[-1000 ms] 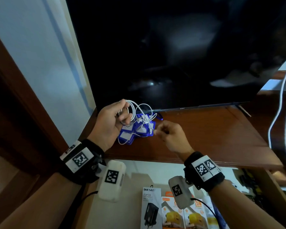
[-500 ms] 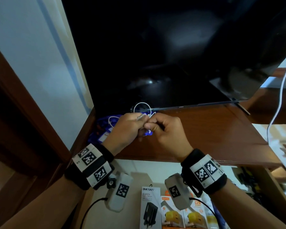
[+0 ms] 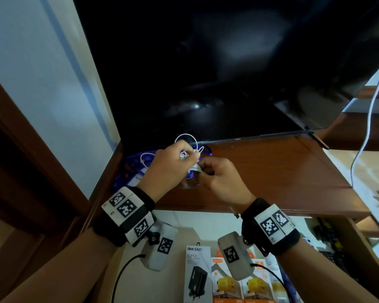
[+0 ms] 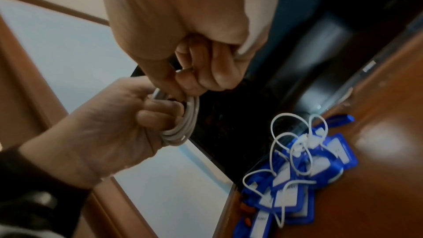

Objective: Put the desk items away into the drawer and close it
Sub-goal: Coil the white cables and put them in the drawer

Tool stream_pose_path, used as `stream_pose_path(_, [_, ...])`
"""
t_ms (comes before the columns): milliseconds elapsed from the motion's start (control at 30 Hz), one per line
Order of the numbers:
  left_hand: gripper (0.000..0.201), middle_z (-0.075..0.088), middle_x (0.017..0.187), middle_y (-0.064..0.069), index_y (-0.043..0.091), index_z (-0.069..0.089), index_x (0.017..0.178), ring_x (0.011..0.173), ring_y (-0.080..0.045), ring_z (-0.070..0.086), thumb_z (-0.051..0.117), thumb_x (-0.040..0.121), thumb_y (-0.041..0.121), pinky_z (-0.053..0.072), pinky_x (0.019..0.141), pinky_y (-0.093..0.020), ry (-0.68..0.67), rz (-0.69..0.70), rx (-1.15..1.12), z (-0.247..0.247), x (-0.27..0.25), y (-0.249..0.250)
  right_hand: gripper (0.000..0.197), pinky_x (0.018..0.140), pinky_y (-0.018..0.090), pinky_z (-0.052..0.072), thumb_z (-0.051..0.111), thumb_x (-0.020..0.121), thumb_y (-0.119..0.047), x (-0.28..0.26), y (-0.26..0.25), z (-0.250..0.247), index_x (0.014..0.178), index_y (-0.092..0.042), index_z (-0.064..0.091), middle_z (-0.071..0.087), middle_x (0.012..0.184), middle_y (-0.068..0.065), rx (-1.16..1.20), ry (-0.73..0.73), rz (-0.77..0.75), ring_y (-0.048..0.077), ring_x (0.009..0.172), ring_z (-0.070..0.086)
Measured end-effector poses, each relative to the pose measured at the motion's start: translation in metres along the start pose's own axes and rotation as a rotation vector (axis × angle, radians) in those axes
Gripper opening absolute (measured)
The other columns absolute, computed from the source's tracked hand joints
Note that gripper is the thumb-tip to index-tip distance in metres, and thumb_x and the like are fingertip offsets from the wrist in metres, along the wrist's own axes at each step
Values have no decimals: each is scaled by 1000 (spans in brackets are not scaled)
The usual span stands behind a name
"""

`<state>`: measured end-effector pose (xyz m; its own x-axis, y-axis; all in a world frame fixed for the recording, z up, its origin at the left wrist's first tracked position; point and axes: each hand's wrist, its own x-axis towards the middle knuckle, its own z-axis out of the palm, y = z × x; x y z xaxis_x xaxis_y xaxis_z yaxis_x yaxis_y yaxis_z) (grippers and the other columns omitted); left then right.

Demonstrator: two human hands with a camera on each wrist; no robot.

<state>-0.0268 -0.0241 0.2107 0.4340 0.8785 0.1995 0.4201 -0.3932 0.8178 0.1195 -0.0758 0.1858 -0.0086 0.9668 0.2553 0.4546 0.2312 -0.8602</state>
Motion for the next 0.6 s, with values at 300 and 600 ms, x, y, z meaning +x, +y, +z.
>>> stream_pose_path(300, [55, 65, 98, 8, 15, 69, 115, 90, -5, 62, 59, 78, 55, 49, 80, -21, -76, 350, 141, -11, -7, -27, 7, 39, 14, 28, 57, 81, 7, -5, -1, -5, 81, 10, 63, 48, 47, -7, 195, 94, 209, 1, 36, 37])
stream_pose_path(600, [30, 75, 91, 0, 14, 72, 108, 83, -7, 69, 76, 78, 15, 55, 82, -28, -64, 152, 8, -9, -11, -24, 7, 41, 19, 31, 63, 85, 2, -9, -1, -1, 88, 8, 62, 52, 51, 10, 226, 96, 224, 7, 38, 37])
